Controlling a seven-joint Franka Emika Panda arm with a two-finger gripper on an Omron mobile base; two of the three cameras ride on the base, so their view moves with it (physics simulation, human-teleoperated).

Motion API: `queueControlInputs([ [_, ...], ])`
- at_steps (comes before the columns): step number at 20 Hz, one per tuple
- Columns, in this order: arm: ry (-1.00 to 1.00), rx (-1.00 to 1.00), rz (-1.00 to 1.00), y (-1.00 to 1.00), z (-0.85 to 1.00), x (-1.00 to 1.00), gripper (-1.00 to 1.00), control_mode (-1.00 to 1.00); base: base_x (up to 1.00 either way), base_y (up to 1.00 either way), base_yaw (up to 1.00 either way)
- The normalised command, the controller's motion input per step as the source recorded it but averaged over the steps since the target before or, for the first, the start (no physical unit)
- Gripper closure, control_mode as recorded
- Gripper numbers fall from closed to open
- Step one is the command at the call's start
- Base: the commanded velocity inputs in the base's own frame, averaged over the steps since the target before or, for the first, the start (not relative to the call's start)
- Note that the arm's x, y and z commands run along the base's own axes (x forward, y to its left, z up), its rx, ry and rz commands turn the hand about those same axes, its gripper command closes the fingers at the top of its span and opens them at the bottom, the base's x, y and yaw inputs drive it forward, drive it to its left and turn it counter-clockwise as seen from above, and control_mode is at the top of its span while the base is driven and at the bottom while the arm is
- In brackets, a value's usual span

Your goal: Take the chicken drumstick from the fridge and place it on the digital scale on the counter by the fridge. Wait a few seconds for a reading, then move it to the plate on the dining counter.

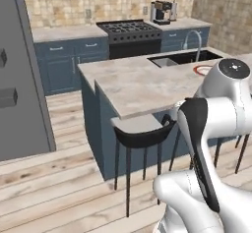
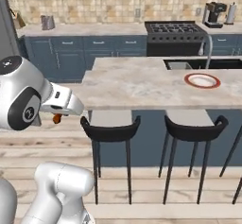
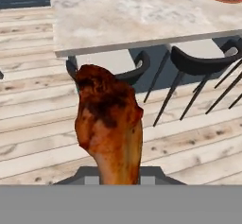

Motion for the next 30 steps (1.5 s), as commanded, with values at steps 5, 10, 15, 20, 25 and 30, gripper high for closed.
queueControlInputs([
  [5,0.0,0.0,0.0,0.0,0.0,0.0,1.0,1.0,0.0,-1.0,-0.24],
  [10,0.0,0.0,0.0,0.0,0.0,0.0,1.0,1.0,0.01,-1.0,-0.15],
  [15,0.0,0.0,0.0,0.0,0.0,0.0,1.0,1.0,0.08,-1.0,-0.07],
  [20,0.0,0.0,0.0,0.0,0.0,0.0,1.0,1.0,0.21,-1.0,0.0],
  [25,0.0,0.0,0.0,0.0,0.0,0.0,1.0,1.0,0.27,-1.0,0.0],
  [30,0.0,0.0,0.0,0.0,0.0,0.0,1.0,1.0,0.29,-1.0,0.0],
])
